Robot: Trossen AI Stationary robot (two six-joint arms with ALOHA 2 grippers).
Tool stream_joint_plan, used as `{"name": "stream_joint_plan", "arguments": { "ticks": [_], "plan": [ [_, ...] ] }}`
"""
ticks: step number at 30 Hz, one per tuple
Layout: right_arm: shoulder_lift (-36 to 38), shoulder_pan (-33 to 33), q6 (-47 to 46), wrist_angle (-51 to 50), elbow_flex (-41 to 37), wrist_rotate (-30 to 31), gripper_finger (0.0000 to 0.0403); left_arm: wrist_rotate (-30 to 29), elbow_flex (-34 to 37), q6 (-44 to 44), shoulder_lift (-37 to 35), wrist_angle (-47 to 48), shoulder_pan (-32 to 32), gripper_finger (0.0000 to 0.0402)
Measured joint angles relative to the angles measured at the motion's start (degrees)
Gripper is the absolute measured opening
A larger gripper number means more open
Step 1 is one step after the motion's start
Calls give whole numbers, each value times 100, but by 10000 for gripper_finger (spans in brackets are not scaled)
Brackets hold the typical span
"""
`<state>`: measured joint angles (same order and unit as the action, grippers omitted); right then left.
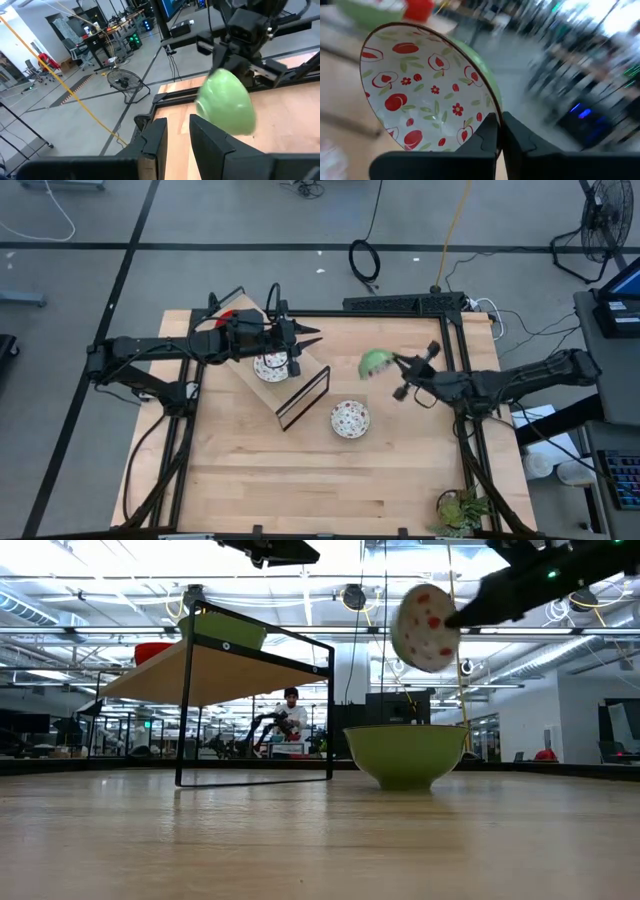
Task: Pick & Place Mini bowls
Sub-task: Stack the bottom white patterned bowl on the white patterned bowl on the shelf
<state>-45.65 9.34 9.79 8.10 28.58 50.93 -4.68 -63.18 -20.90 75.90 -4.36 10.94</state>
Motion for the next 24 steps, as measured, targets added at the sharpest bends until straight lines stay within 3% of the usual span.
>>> {"name": "stream_joint_plan", "arguments": {
  "ticks": [7, 11, 15, 19, 24],
  "plan": [
    [-759, -848, 2791, 5596, -1293, 5, 0, -610, 0, -20, 5, -354, 22, 88],
    [-1316, -1270, 3040, 7727, -1711, -403, 0, -429, -4, 42, 146, -499, 41, 89],
    [-1811, -1627, 2902, 8145, -1685, -1065, 0, -254, -5, 32, 631, -1059, 44, 89],
    [-2179, -1856, 2843, 8158, -1436, -1643, 0, -857, -2, -297, 1158, -2028, 46, 89],
    [-2359, -2139, 2761, 8167, -1183, -2071, 0, -1191, 0, -566, 1437, -2062, 44, 95]
  ]
}}
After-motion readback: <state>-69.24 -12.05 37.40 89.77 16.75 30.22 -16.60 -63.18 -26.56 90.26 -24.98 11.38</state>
